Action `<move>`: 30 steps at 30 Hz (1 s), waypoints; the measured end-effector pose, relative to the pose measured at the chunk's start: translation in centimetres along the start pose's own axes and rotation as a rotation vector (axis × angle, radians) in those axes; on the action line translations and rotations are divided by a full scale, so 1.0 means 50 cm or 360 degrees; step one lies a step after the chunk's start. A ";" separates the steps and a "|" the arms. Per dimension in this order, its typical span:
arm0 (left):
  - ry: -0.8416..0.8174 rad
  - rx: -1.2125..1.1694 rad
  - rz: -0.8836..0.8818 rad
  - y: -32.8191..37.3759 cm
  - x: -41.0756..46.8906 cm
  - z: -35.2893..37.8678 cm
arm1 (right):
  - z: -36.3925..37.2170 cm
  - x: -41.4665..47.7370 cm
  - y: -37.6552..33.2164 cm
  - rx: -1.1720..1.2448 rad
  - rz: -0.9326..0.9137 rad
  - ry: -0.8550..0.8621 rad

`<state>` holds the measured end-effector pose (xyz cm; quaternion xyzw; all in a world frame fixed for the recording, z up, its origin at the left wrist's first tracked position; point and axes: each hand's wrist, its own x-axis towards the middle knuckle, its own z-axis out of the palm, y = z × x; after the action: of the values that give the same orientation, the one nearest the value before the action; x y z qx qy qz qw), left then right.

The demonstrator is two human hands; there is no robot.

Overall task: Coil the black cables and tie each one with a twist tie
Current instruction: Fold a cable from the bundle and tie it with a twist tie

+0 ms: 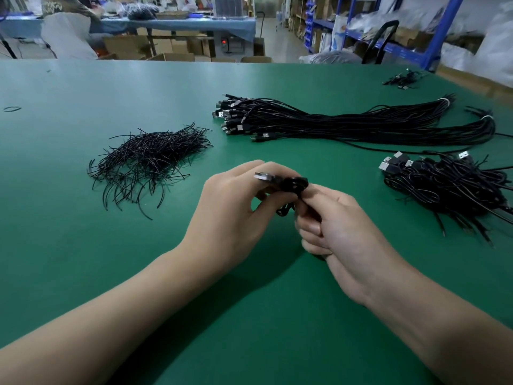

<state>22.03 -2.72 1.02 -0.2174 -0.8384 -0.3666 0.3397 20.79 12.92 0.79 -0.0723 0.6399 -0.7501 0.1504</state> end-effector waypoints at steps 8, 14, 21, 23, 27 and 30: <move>-0.0094 -0.1130 -0.0884 0.007 0.012 0.003 | -0.003 0.002 -0.013 -0.1156 -0.0940 0.0356; -0.0418 -0.1574 -0.1340 -0.001 0.015 -0.010 | -0.020 -0.004 -0.023 -0.1594 -0.1320 0.0329; 0.0011 -0.1314 -0.1292 0.004 -0.001 0.009 | -0.022 0.017 -0.007 -0.1050 -0.0870 0.0302; 0.0187 -0.0743 -0.0962 -0.002 -0.009 0.012 | -0.027 0.024 -0.006 -0.0834 -0.0656 0.0273; 0.0105 0.0182 -0.0205 -0.015 -0.005 -0.005 | -0.030 0.028 -0.001 -0.0597 -0.0466 0.0262; -0.0116 0.0293 0.0024 -0.013 -0.003 -0.005 | -0.026 0.026 0.003 -0.0529 -0.0421 0.0158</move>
<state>21.82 -3.36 0.75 -0.2048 -0.8787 -0.2773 0.3302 19.16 13.71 0.33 -0.1424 0.7465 -0.6500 0.0052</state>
